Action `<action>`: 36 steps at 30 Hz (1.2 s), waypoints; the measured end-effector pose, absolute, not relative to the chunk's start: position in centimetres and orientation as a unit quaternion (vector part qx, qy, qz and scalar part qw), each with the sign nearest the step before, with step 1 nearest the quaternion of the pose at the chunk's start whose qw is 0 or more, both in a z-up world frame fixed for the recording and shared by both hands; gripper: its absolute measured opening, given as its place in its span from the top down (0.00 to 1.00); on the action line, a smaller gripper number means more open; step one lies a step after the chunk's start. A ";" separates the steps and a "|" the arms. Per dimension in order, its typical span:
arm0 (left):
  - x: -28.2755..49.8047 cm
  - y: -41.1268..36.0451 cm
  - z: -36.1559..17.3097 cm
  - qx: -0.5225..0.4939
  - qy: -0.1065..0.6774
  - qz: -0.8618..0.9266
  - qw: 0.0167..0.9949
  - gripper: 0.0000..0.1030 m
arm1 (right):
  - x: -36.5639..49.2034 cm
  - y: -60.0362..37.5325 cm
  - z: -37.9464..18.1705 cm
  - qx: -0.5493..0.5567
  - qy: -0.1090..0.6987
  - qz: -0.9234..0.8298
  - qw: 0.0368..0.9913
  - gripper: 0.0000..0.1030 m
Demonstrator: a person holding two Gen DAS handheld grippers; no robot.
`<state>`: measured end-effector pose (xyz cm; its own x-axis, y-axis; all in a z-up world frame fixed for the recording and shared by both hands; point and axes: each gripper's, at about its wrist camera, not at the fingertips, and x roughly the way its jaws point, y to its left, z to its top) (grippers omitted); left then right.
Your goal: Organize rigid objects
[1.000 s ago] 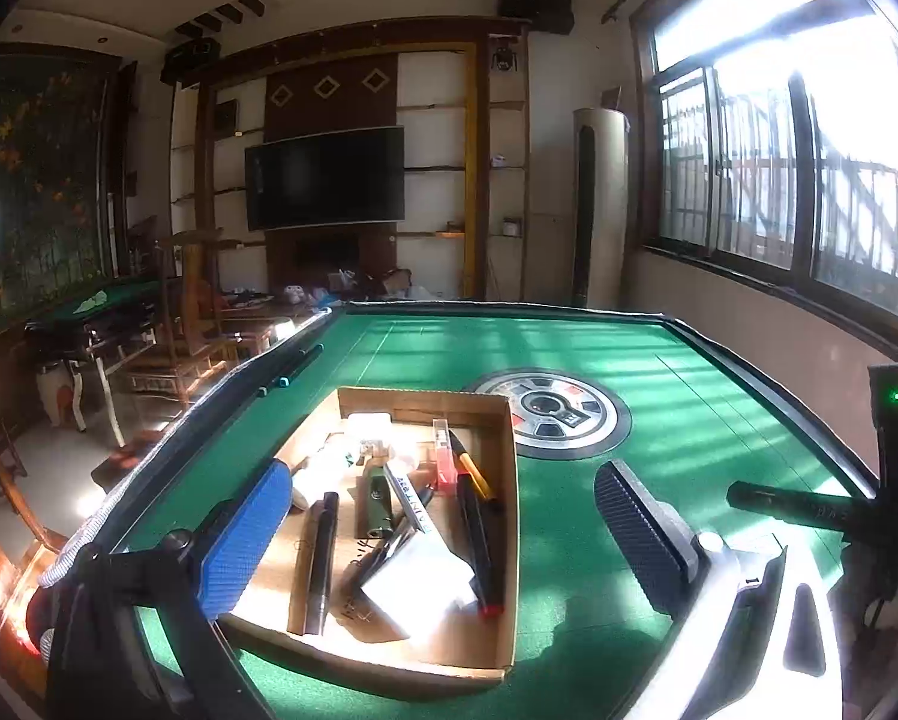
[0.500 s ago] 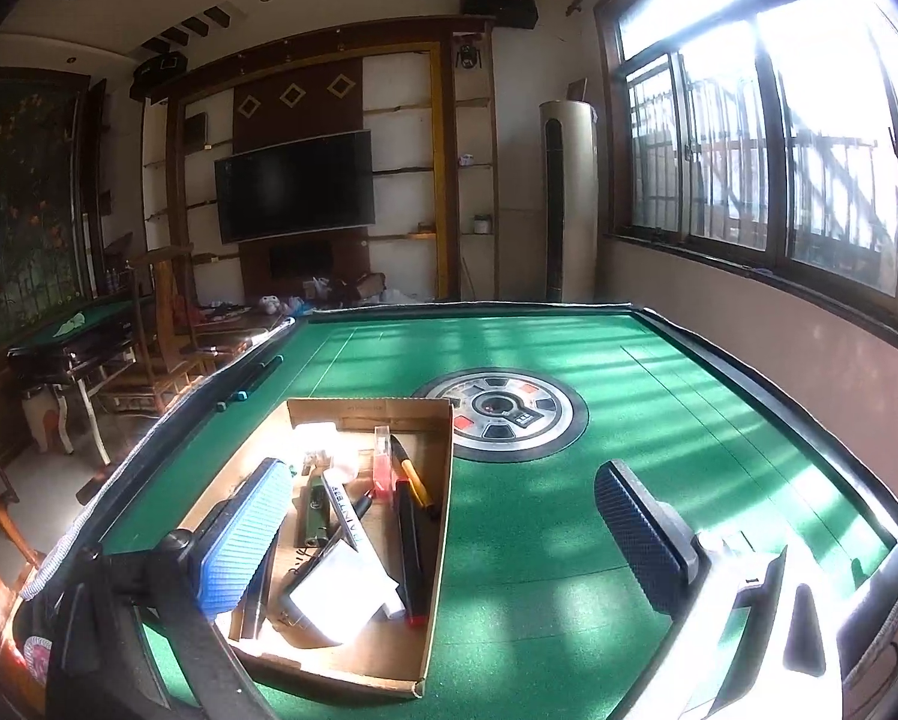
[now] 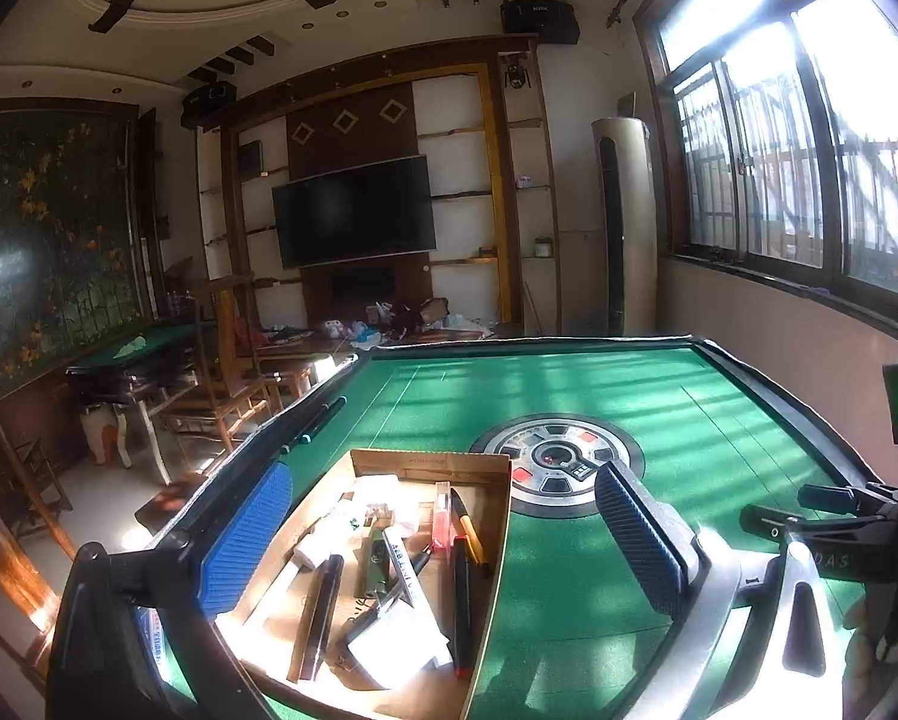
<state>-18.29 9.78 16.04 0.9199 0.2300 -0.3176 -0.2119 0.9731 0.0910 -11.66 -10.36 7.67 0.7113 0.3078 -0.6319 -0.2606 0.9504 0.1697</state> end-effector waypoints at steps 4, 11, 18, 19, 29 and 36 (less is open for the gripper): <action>-16.8 9.1 15.7 0.033 0.190 0.128 0.973 0.01 | -11.2 -9.2 7.3 0.022 0.358 0.149 0.922 0.21; -14.5 10.1 12.4 0.006 0.263 0.125 0.957 0.01 | -10.7 -9.1 5.9 0.024 0.376 0.138 0.916 0.21; -13.6 10.7 10.6 -0.011 0.299 0.117 0.947 0.01 | -10.5 -8.4 4.9 0.021 0.393 0.140 0.908 0.21; -13.5 10.7 10.5 -0.014 0.302 0.117 0.946 0.01 | -10.5 -8.4 4.9 0.021 0.393 0.142 0.908 0.21; -13.1 10.9 9.8 -0.019 0.317 0.116 0.941 0.01 | -10.6 -7.4 4.9 0.018 0.395 0.152 0.906 0.21; -13.2 11.4 9.5 -0.027 0.320 0.117 0.940 0.01 | -10.8 -5.8 4.6 0.006 0.399 0.165 0.902 0.20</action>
<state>-13.18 11.36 9.52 0.7682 0.2033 -0.6071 -0.2381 0.9709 0.0238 -10.78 -5.85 4.61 0.6272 0.3027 -0.7176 -0.2929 0.9454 0.1428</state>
